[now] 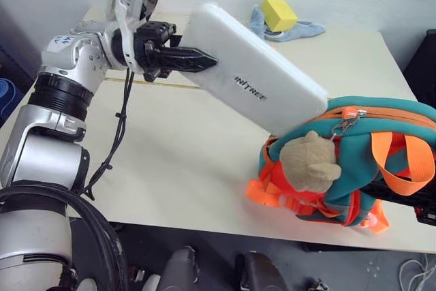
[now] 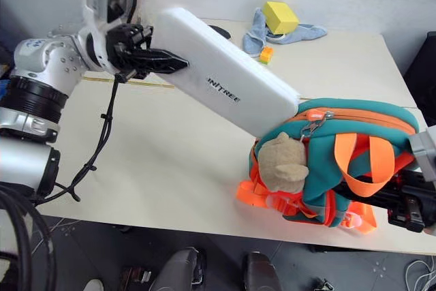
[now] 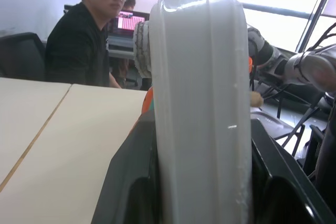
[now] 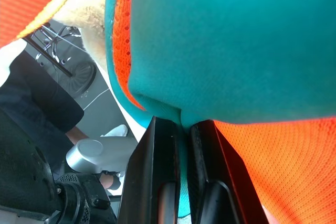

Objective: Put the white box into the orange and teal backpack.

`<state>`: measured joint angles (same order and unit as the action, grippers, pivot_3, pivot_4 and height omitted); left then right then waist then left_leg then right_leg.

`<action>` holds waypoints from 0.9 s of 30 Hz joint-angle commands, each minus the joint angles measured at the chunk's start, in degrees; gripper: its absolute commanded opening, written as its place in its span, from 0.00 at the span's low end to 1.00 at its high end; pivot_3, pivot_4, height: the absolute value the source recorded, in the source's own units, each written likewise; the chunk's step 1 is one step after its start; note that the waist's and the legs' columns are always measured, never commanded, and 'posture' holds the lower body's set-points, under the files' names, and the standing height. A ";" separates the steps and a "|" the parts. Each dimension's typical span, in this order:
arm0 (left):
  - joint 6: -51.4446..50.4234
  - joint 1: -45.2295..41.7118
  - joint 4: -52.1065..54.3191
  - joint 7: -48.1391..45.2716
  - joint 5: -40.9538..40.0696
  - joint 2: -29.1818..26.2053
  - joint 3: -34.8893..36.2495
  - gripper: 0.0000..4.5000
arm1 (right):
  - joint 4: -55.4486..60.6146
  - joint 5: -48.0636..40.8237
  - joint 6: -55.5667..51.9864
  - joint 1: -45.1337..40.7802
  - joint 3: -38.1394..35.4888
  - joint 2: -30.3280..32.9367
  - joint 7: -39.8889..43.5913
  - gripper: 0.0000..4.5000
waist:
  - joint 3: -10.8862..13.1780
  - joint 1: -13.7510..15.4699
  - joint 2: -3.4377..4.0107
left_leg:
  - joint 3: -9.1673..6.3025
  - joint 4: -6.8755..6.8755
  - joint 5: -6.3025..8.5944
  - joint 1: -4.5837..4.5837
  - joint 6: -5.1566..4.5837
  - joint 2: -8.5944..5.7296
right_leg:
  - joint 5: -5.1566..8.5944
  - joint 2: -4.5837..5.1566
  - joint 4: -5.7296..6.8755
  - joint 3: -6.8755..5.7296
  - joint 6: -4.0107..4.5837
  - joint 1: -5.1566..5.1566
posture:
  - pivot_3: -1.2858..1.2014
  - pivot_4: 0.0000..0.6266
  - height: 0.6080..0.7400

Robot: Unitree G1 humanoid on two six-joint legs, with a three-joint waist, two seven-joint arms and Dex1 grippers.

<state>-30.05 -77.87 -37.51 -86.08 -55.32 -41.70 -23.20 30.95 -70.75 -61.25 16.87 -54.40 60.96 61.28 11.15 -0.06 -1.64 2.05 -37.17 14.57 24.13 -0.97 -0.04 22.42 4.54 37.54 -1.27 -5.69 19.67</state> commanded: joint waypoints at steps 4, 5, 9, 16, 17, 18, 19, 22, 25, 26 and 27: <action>3.46 3.57 6.71 -6.42 1.33 2.35 -1.69 0.31 | -0.53 -0.14 1.09 -1.94 0.15 0.75 0.08 0.00 | 0.00 0.14 0.00 | 0.00 -0.04 0.00 0.00 0.00 0.00 | 0.00 0.00 0.01 0.00 0.00 -0.02 | 0.52 0.24 1.00; 4.70 3.50 5.84 -6.42 2.86 3.79 -1.74 0.31 | -0.55 -0.25 1.10 -2.26 0.40 0.74 -0.02 0.00 | 0.00 0.16 0.00 | -0.01 -0.06 0.00 0.01 0.00 0.00 | 0.00 0.00 0.01 0.00 0.00 -0.01 | 0.52 0.24 1.00; 11.54 3.18 1.94 -6.42 9.30 8.71 -1.12 0.31 | -0.31 -0.68 0.83 -3.08 0.92 0.53 -0.38 0.00 | 0.00 0.45 0.00 | 0.00 -0.10 0.01 0.01 -0.02 -0.04 | 0.00 0.01 0.00 0.00 0.00 -0.03 | 0.52 0.24 1.00; 15.89 -0.66 -4.68 -6.42 14.78 12.56 3.38 0.31 | 0.90 -1.82 0.35 -2.18 -0.54 0.07 0.57 0.00 | 0.00 0.40 0.00 | 0.00 -0.10 0.02 0.02 -0.04 -0.05 | -0.01 0.00 0.02 -0.02 -0.02 -0.01 | 0.52 0.24 1.00; 15.97 -0.81 -4.90 -6.42 15.12 12.86 3.65 0.31 | 1.36 -2.65 0.35 -2.45 -0.56 0.03 0.34 0.00 | 0.00 0.38 0.00 | 0.01 -0.09 0.02 0.01 -0.04 -0.05 | -0.01 0.00 0.03 -0.01 -0.02 -0.02 | 0.52 0.24 1.00; 16.13 -0.76 -4.72 -6.42 15.41 13.40 3.90 0.31 | 1.81 -3.66 0.52 -3.06 -0.35 0.03 -0.34 0.00 | 0.00 0.37 0.00 | 0.00 -0.09 0.02 0.01 -0.04 -0.05 | -0.01 0.00 0.04 -0.02 -0.02 -0.01 | 0.52 0.24 1.00; 16.23 -0.69 -4.55 -6.42 15.64 13.77 4.12 0.31 | 2.12 -4.40 0.63 -3.48 -0.19 0.04 -0.91 0.00 | 0.00 0.35 0.00 | 0.00 -0.09 0.02 0.01 -0.04 -0.05 | -0.01 0.00 0.05 -0.02 -0.02 -0.01 | 0.52 0.24 1.00; 19.20 -0.30 -4.35 -6.42 18.35 16.26 4.74 0.31 | 2.64 -7.97 0.85 -5.45 0.57 0.50 -3.18 0.00 | 0.00 0.31 0.00 | 0.00 -0.10 0.02 0.00 -0.03 -0.04 | -0.01 0.00 0.09 -0.02 -0.02 0.00 | 0.52 0.24 1.00; 22.25 -1.23 -7.32 -6.24 21.85 18.64 6.70 0.31 | 3.46 -10.80 0.25 -6.00 -0.24 1.19 -3.83 0.00 | 0.00 0.34 0.00 | 0.00 -0.10 0.02 0.01 -0.03 -0.05 | -0.01 0.00 0.07 -0.02 -0.02 0.00 | 0.52 0.24 1.00; 22.53 -1.38 -7.87 -6.30 22.44 18.97 7.11 0.31 | 3.69 -11.51 0.18 -6.06 -0.50 1.38 -4.12 0.00 | 0.00 0.34 0.00 | 0.00 -0.09 0.02 0.01 -0.03 -0.05 | -0.01 0.00 0.07 -0.03 -0.02 0.01 | 0.52 0.24 1.00; 21.71 -1.02 -7.31 -6.36 22.35 19.31 7.08 0.31 | 3.73 -12.26 0.30 -6.29 -0.58 1.52 -4.71 0.00 | 0.00 0.32 0.00 | 0.00 -0.08 0.02 0.01 -0.03 -0.05 | -0.01 -0.01 0.07 -0.04 -0.02 0.01 | 0.52 0.24 1.00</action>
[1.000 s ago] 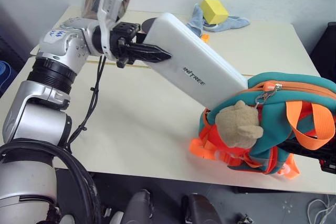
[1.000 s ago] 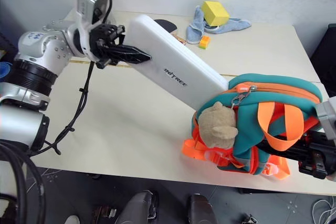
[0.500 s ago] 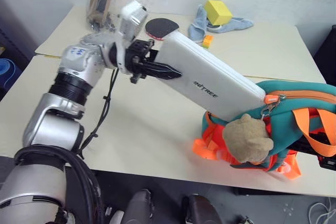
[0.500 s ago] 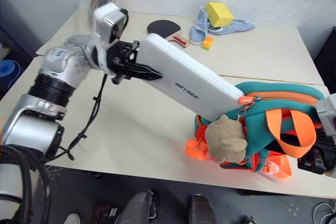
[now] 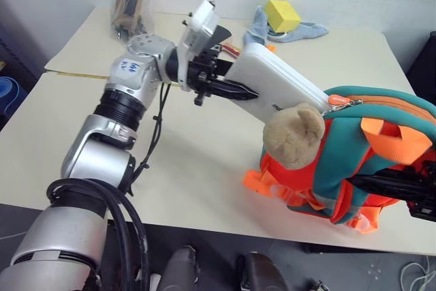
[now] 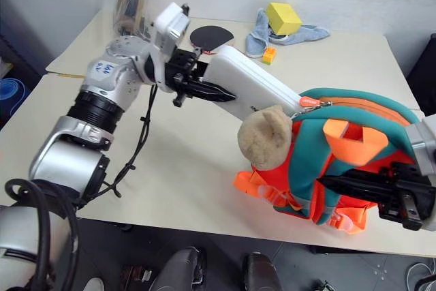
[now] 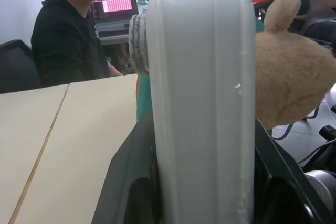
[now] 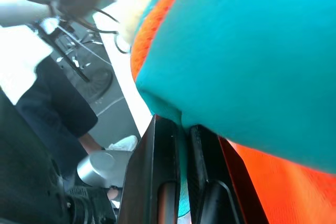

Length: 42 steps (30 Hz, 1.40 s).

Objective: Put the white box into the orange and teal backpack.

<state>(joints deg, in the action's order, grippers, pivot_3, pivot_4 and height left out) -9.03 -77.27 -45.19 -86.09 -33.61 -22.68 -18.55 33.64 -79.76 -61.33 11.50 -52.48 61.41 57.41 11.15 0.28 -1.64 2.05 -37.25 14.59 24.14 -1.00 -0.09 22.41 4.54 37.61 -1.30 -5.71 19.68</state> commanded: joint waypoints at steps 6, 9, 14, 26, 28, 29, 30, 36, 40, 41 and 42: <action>-1.23 4.01 6.83 -4.99 3.22 6.36 0.40 0.31 | 2.09 -2.71 3.41 -3.42 1.55 0.04 -5.48 0.00 | -0.01 -0.22 0.02 | 0.00 0.00 0.00 -0.02 0.00 0.01 | 0.00 0.00 0.03 0.01 0.00 -0.01 | 0.52 0.24 1.00; -1.88 6.52 8.34 -1.02 6.65 10.94 -0.73 0.31 | 2.41 -1.02 5.00 -4.24 3.63 -1.01 -7.70 0.00 | -0.01 -0.02 0.02 | 0.00 -0.04 0.00 0.01 0.00 0.00 | 0.00 0.00 0.02 0.02 0.00 -0.01 | 0.52 0.24 1.00; -0.09 8.57 5.54 8.67 13.85 18.61 -0.21 0.31 | 3.64 -0.78 5.95 -2.82 3.70 -2.78 -8.62 0.00 | -0.01 0.96 0.02 | 0.01 -0.07 0.01 0.02 -0.02 -0.02 | -0.02 0.01 0.02 0.02 -0.04 -0.01 | 0.52 0.24 1.00; -11.53 9.34 11.40 -1.98 11.18 4.10 8.09 0.99 | 5.61 0.10 7.95 3.46 3.03 -4.69 -6.39 0.00 | -0.07 -0.35 0.13 | 0.01 0.02 -0.04 -0.12 0.07 0.07 | -0.02 -0.09 0.04 0.08 -0.04 0.02 | 0.52 0.24 1.00; -13.02 9.43 12.98 -4.46 10.53 0.85 9.21 0.99 | 5.14 0.69 8.27 3.84 3.27 -4.67 -5.91 0.00 | -0.07 -0.29 0.13 | -0.01 0.02 -0.04 -0.11 0.07 0.07 | -0.02 -0.08 0.04 0.07 -0.04 0.00 | 0.52 0.24 1.00; -14.36 9.21 13.97 -5.48 9.49 -1.35 9.85 0.99 | 4.84 0.91 8.36 3.93 3.42 -4.62 -5.66 0.00 | -0.07 -0.28 0.13 | -0.01 0.01 -0.04 -0.10 0.07 0.06 | -0.02 -0.07 0.05 0.07 -0.04 -0.01 | 0.52 0.24 1.00; -16.91 8.80 15.27 -6.04 6.86 -3.75 10.18 0.99 | 4.64 1.13 8.51 4.00 3.63 -4.54 -5.42 0.00 | -0.07 -0.29 0.12 | -0.01 0.00 -0.04 -0.10 0.07 0.06 | -0.02 -0.06 0.05 0.07 -0.04 -0.01 | 0.52 0.24 1.00; -23.76 5.25 18.13 -3.81 0.03 -6.36 13.03 0.99 | 4.12 1.54 8.89 3.67 4.47 -4.05 -4.62 0.00 | -0.07 0.35 0.12 | -0.12 -0.05 -0.04 -0.06 0.06 0.03 | -0.02 -0.02 0.07 0.01 -0.04 -0.07 | 0.52 0.24 1.00; -17.99 5.95 17.81 1.15 4.26 -2.25 11.87 0.99 | 3.97 1.27 8.73 3.30 4.59 -3.89 -4.50 0.00 | -0.07 0.91 0.12 | -0.11 -0.12 0.00 -0.09 0.00 -0.04 | -0.02 0.02 0.00 0.05 -0.04 -0.14 | 0.52 0.24 1.00; -17.66 6.24 17.99 1.32 4.73 -1.32 11.55 0.99 | 4.01 1.22 8.70 3.26 4.61 -3.91 -4.54 0.00 | -0.07 0.93 0.12 | -0.10 -0.12 0.00 -0.06 0.00 -0.04 | -0.02 0.00 0.02 0.05 -0.04 -0.12 | 0.52 0.24 1.00; -17.13 6.44 18.02 1.46 5.36 -0.44 11.16 0.99 | 3.98 1.19 8.67 3.21 4.63 -3.92 -4.56 0.00 | -0.07 0.96 0.12 | -0.10 -0.12 0.00 -0.07 0.00 -0.04 | -0.02 0.00 0.03 0.05 -0.04 -0.12 | 0.52 0.24 1.00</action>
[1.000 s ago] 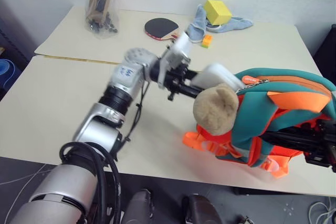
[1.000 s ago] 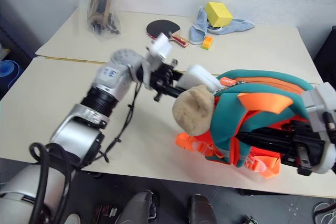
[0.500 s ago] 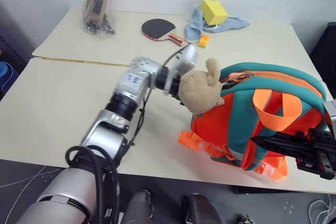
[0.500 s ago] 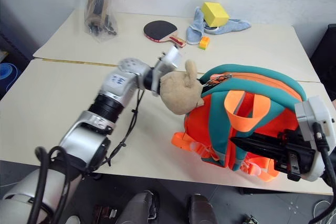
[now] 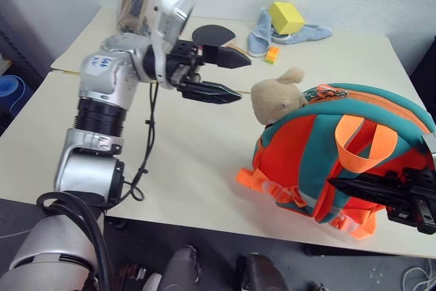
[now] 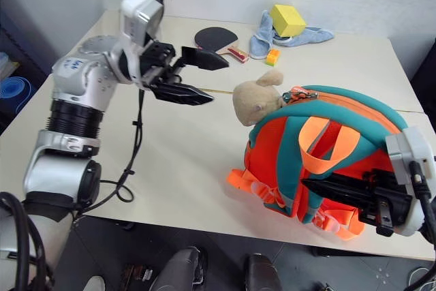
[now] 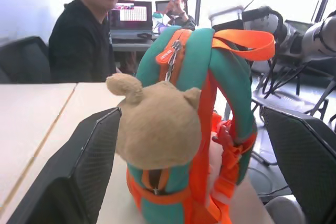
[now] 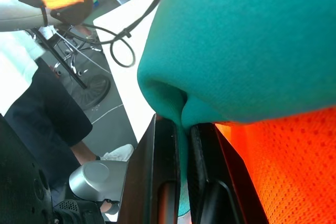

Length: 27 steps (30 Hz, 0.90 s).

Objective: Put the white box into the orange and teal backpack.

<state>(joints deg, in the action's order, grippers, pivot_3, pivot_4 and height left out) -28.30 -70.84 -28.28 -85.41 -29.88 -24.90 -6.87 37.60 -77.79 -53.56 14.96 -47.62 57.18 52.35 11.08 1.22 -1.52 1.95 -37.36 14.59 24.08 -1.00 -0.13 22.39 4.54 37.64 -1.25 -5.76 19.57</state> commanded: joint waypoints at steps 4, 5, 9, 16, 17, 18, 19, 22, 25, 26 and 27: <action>9.88 0.00 -2.37 5.60 8.07 6.30 -2.65 0.99 | 0.66 -1.83 0.73 -0.09 -0.35 0.04 0.10 0.00 | 0.00 0.02 0.00 | 0.02 0.03 0.00 0.01 0.00 0.01 | 0.00 -0.02 0.01 0.00 0.00 0.03 | 0.52 0.24 1.00; 10.80 -0.11 -3.05 6.24 8.86 6.97 -2.73 0.99 | 0.78 -1.98 0.72 -0.05 -0.37 0.00 0.02 0.00 | 0.00 0.01 0.00 | 0.02 0.02 0.00 0.00 0.00 0.01 | 0.00 -0.02 0.01 0.00 0.00 0.04 | 0.52 0.24 1.00; 16.19 -0.45 -6.70 8.45 12.93 9.16 -3.54 0.99 | 1.05 -2.27 0.79 0.33 -0.61 -0.27 -0.07 0.00 | 0.00 -0.03 0.00 | 0.04 0.03 0.00 -0.01 0.00 0.01 | 0.00 -0.03 0.01 0.01 0.00 0.06 | 0.52 0.24 1.00; 18.09 -1.98 -11.59 7.63 14.07 8.83 -1.94 0.60 | 1.37 -2.45 1.29 1.52 -1.53 -0.90 -0.35 0.00 | 0.00 0.08 0.00 | 0.04 0.03 0.00 0.00 0.00 0.01 | 0.00 -0.02 0.01 0.00 0.00 0.06 | 0.52 0.24 1.00; 18.46 -2.32 -12.41 7.49 14.29 8.49 -1.70 0.54 | 1.41 -2.39 1.40 1.74 -1.65 -1.03 -0.32 0.00 | 0.00 0.08 0.00 | 0.04 0.03 0.00 0.00 0.00 0.01 | 0.00 -0.02 0.01 0.00 0.00 0.06 | 0.52 0.24 1.00; 18.72 -2.63 -13.08 7.29 14.45 8.18 -1.49 0.47 | 1.43 -2.35 1.49 1.93 -1.74 -1.11 -0.28 0.00 | 0.00 0.06 0.00 | 0.04 0.03 0.00 0.00 0.00 0.01 | 0.00 -0.02 0.01 0.00 0.00 0.06 | 0.52 0.24 1.00; 18.74 -3.00 -13.67 6.81 14.45 7.69 -1.20 0.42 | 1.44 -2.31 1.58 2.18 -1.85 -1.20 -0.23 0.00 | 0.00 0.03 0.00 | 0.04 0.03 0.00 0.00 0.00 0.01 | 0.00 -0.02 0.01 0.00 0.00 0.06 | 0.52 0.24 1.00; 19.93 -4.25 -16.03 6.10 15.97 5.45 -1.04 0.29 | 1.12 -1.86 1.86 3.09 -2.07 -1.55 0.18 0.00 | 0.00 -0.04 0.00 | 0.04 0.04 0.00 0.00 0.00 0.02 | 0.00 -0.03 0.01 0.00 0.00 0.08 | 0.52 0.24 1.00; 22.79 -5.51 -20.10 5.87 18.59 2.62 -1.49 0.26 | 0.75 -1.32 2.11 4.06 -2.27 -1.81 0.80 0.00 | 0.00 -0.10 0.00 | 0.05 0.05 0.00 0.00 0.00 0.02 | 0.00 -0.04 0.01 0.00 0.00 0.09 | 0.52 0.24 1.00; 23.93 -5.66 -21.34 5.17 19.16 1.74 -1.50 0.26 | 0.68 -1.20 2.22 4.33 -2.31 -1.86 0.92 0.00 | 0.00 -0.15 0.00 | 0.05 0.05 0.00 0.00 0.00 0.02 | 0.00 -0.03 0.01 0.00 0.00 0.09 | 0.52 0.24 1.00; 25.12 -5.58 -22.25 4.35 19.67 0.97 -1.58 0.26 | 0.57 -1.13 2.26 4.63 -2.45 -1.92 1.08 0.00 | 0.00 -0.16 0.00 | 0.05 0.05 0.00 -0.01 0.00 0.02 | 0.00 -0.04 0.02 0.00 0.00 0.09 | 0.52 0.24 1.00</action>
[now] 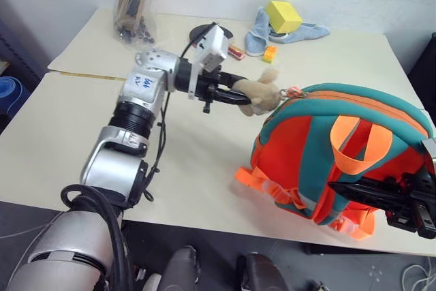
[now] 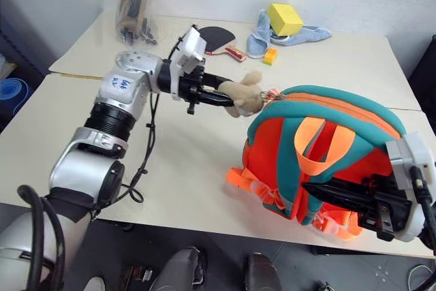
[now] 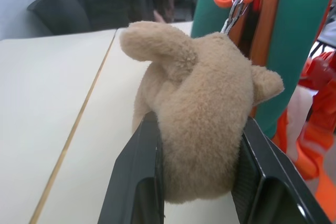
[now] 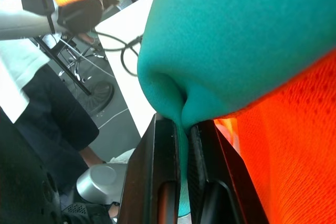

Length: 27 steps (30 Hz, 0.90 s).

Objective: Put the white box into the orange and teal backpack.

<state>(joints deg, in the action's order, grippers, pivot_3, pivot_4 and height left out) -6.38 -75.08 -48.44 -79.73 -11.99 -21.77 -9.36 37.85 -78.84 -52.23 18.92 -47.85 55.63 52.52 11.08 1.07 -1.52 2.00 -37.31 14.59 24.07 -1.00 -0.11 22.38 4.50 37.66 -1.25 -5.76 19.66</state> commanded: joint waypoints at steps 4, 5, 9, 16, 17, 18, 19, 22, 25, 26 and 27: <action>8.37 2.05 -2.63 -4.26 4.83 -3.75 -1.32 0.26 | -0.02 0.58 1.34 1.40 -2.19 -0.54 1.18 0.00 | 0.00 0.12 0.00 | 0.01 0.00 0.00 0.00 0.00 0.00 | 0.00 0.01 0.00 0.00 0.00 -0.01 | 0.52 0.24 1.00; 10.71 3.93 -2.31 -3.75 6.34 -3.09 -2.56 0.26 | -0.13 0.69 1.43 1.45 -2.12 -0.49 1.15 0.00 | 0.00 0.14 0.00 | 0.00 0.00 0.00 0.00 0.00 0.00 | 0.00 0.02 0.00 0.00 0.00 -0.02 | 0.52 0.24 1.00; 22.53 9.51 -2.54 0.85 14.18 -0.86 -8.13 0.26 | -0.69 0.83 1.56 1.55 -2.23 0.00 1.11 0.00 | 0.00 0.24 0.00 | 0.00 -0.01 0.01 -0.01 -0.01 0.00 | 0.00 0.04 -0.02 0.01 0.00 -0.03 | 0.52 0.24 1.00; 31.40 13.23 -2.70 10.85 22.56 3.28 -13.27 0.26 | -2.14 2.73 2.23 1.01 -2.48 0.35 1.61 0.00 | 0.00 0.30 -0.03 | 0.01 -0.03 0.04 -0.03 -0.07 -0.01 | 0.00 0.05 -0.04 0.00 0.00 -0.04 | 0.52 0.24 1.00; 27.99 14.02 -0.67 9.25 20.13 3.98 -12.10 0.26 | -2.23 4.50 3.06 0.74 -1.67 0.08 1.44 0.00 | 0.00 0.30 -0.03 | 0.00 -0.03 0.04 -0.03 -0.07 -0.01 | 0.00 0.05 -0.04 0.00 -0.01 -0.05 | 0.52 0.24 1.00; 24.23 14.54 1.12 7.50 17.62 4.30 -10.79 0.26 | -2.35 6.46 3.94 0.47 -0.77 -0.15 1.23 0.00 | 0.00 0.27 -0.02 | 0.01 -0.03 0.05 -0.03 -0.08 -0.01 | 0.00 0.05 -0.04 0.00 -0.01 -0.04 | 0.52 0.24 1.00; 21.39 14.96 2.60 6.27 15.90 4.44 -9.84 0.26 | -2.42 7.86 4.54 0.27 -0.15 -0.32 1.14 0.00 | 0.00 0.23 -0.02 | 0.01 -0.03 0.05 -0.04 -0.08 -0.01 | 0.00 0.05 -0.02 0.01 0.00 -0.04 | 0.52 0.24 1.00; 11.48 16.10 7.31 0.94 10.87 2.18 -6.80 0.48 | -3.44 10.26 3.54 2.18 0.40 0.71 3.95 0.21 | 0.00 0.23 -0.02 | 0.00 -0.01 0.03 -0.02 -0.05 0.00 | 0.00 0.03 0.00 0.00 0.00 -0.01 | 0.52 0.24 1.00; 3.14 18.50 13.02 -2.98 6.80 -1.77 -4.19 0.69 | -4.80 16.77 5.71 4.53 -0.15 1.10 6.64 0.43 | 0.00 -0.03 -0.01 | 0.00 0.06 0.01 0.01 -0.02 0.01 | 0.00 0.01 0.05 0.00 0.00 0.02 | 0.52 0.24 1.00; -0.50 20.23 16.15 -4.91 4.56 -4.49 -2.66 0.77 | -6.60 18.05 5.40 6.14 -2.51 1.66 8.86 0.51 | -0.01 -0.15 -0.01 | 0.00 0.07 0.01 0.00 -0.01 0.01 | 0.00 0.01 0.04 0.00 0.00 0.01 | 0.52 0.24 1.00; -3.45 21.74 18.94 -6.26 2.79 -6.71 -1.46 0.85 | -8.15 18.68 4.86 7.53 -4.77 2.14 10.97 0.60 | -0.02 -0.26 0.02 | 0.00 0.06 0.01 0.00 -0.01 0.01 | 0.00 0.01 0.04 0.01 0.00 0.01 | 0.52 0.24 1.00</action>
<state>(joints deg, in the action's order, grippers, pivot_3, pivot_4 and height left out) -5.06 -54.57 -34.59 -83.21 -5.34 -25.86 -13.63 31.90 -61.91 -47.63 25.20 -48.09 56.38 60.15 11.06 0.80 -1.50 2.02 -37.25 14.59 24.07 -1.01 -0.10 22.38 4.52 37.71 -1.23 -5.76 19.67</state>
